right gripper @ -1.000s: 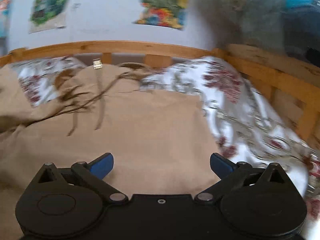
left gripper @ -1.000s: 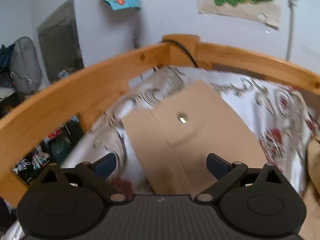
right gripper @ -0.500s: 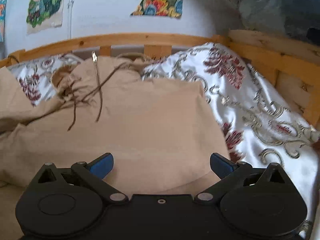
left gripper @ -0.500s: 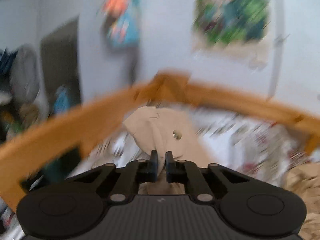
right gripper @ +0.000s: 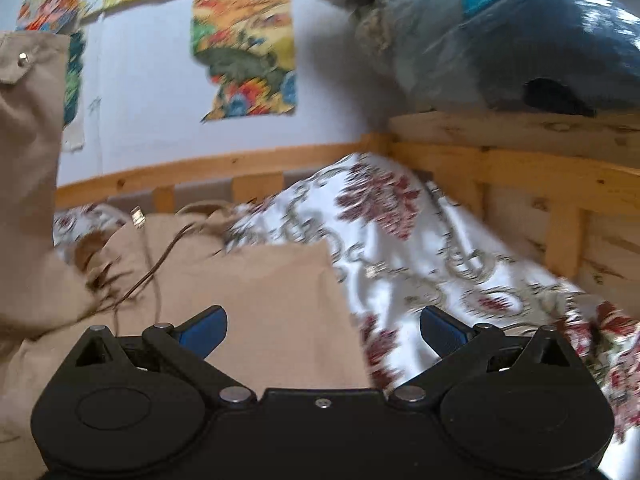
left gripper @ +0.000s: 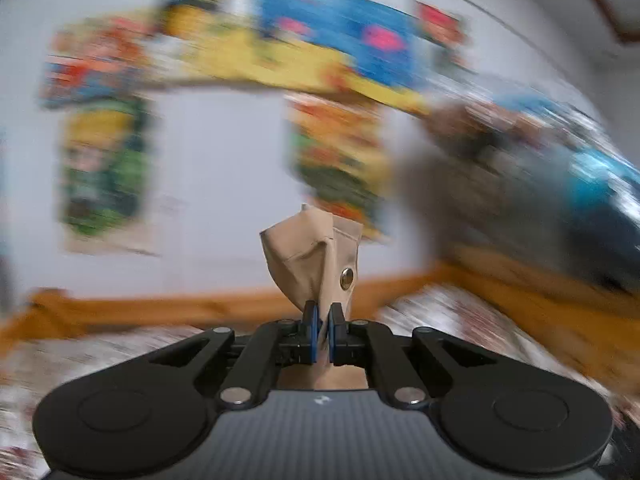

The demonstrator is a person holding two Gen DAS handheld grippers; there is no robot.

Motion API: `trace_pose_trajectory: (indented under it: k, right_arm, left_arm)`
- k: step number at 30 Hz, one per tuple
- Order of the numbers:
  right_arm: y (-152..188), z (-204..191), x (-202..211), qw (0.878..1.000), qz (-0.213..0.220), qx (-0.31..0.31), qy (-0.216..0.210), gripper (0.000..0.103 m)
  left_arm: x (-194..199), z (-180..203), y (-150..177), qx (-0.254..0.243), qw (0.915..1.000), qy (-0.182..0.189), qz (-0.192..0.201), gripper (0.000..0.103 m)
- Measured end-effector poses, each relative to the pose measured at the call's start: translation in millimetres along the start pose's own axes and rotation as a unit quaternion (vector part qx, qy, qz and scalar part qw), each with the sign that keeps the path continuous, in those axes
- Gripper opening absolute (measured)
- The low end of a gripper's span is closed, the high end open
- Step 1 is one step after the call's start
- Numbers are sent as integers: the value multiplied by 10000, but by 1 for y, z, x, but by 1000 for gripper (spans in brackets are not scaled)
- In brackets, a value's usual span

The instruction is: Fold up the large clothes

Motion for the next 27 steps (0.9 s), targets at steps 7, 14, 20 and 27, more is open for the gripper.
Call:
trace_pose_trajectory:
  k: [7,14,20,27]
  right_arm:
    - [-8,48,-5,9984,109,-505,218,102]
    - [0,49,-15,9945,-302,-974,-253,102]
    - [21,6,-21,9892,-872,-418,-1104,102]
    - [47,-45,-14,9601,-1803,296,-2118,90]
  left_arm:
    - [4,100,123,-803,9690,1845,-1435,9]
    - [28,102,209,-750,9268,2406,-2784,70]
    - [28,38,194,-439,9437,1837,-2717,79]
    - [-34,-55,178,-772,9648,-363,-2489,79]
Point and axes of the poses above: each gripper's, at about its wrist camera, not at the fingertips, and x roughly against the way its jaws point, z to its right, y to its underside, the point moved 5 cm from there along -x, roughly the way its jaws point, and after that the axes turned 6 degrees about z, right-handed, at the moved point
